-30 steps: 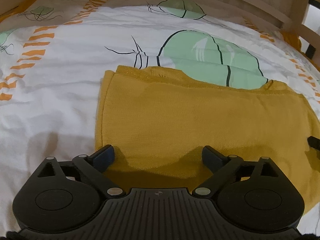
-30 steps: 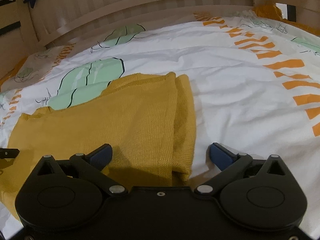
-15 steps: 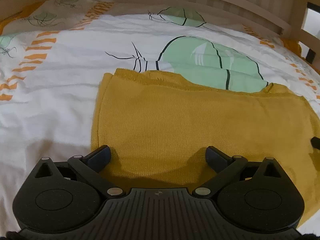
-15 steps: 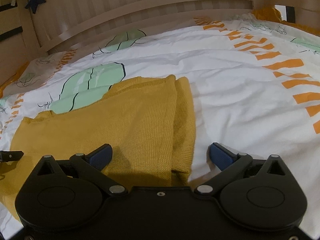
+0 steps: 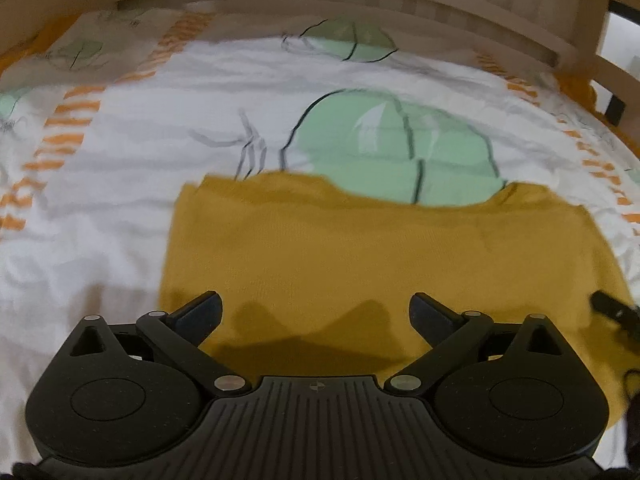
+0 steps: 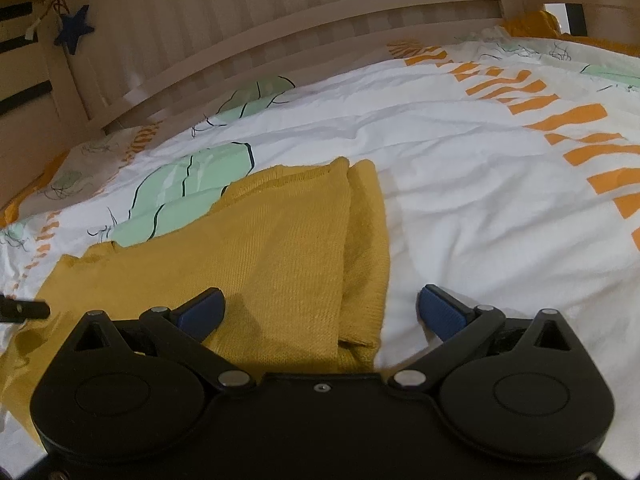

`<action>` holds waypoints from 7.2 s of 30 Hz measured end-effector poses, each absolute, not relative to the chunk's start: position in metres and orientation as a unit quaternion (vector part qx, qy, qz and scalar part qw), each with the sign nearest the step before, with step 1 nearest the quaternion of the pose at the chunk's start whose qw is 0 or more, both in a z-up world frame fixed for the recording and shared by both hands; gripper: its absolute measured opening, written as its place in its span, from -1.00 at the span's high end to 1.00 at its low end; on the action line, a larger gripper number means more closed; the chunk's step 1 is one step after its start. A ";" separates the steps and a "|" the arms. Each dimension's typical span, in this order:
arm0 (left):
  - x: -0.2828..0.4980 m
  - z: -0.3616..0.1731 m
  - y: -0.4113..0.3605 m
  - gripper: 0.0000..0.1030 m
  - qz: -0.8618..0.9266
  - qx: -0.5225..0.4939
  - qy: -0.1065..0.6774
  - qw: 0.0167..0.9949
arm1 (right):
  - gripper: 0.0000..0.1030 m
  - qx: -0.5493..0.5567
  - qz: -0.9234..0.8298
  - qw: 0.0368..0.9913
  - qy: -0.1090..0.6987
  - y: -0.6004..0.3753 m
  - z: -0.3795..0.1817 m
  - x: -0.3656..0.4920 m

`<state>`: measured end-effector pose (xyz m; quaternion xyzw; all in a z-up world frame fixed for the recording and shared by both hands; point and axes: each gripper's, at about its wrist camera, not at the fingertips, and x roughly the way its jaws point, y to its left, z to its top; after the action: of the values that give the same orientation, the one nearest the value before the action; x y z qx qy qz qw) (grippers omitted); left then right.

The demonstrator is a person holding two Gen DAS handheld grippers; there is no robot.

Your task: Fold small clothes

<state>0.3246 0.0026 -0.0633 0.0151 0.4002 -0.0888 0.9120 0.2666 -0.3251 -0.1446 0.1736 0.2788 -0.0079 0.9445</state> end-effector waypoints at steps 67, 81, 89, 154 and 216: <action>0.314 -0.093 -0.059 -0.98 -0.092 0.022 0.515 0.852 | -1.00 0.426 0.138 0.807 0.385 -0.389 -0.137 0.291; 0.290 -0.066 0.005 -0.95 -0.091 -0.012 0.482 0.871 | -1.00 0.422 0.135 0.820 0.363 -0.389 -0.137 0.288; 0.306 -0.067 0.056 -0.95 -0.062 -0.045 0.485 0.871 | -0.91 0.381 0.140 0.832 0.378 -0.382 -0.131 0.300; 0.345 -0.019 0.157 -0.95 -0.031 -0.091 0.453 0.886 | 0.21 0.242 0.230 0.852 0.403 -0.126 -0.029 0.353; 0.327 -0.067 0.146 -0.30 -0.122 -0.149 0.473 0.860 | -0.65 -0.016 0.338 0.881 0.330 -0.091 -0.061 0.230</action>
<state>0.3272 0.1457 -0.0668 -0.1494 0.4733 -0.1221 0.8595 0.2304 -0.0914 -0.0609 -0.0161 0.3303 0.3384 0.8810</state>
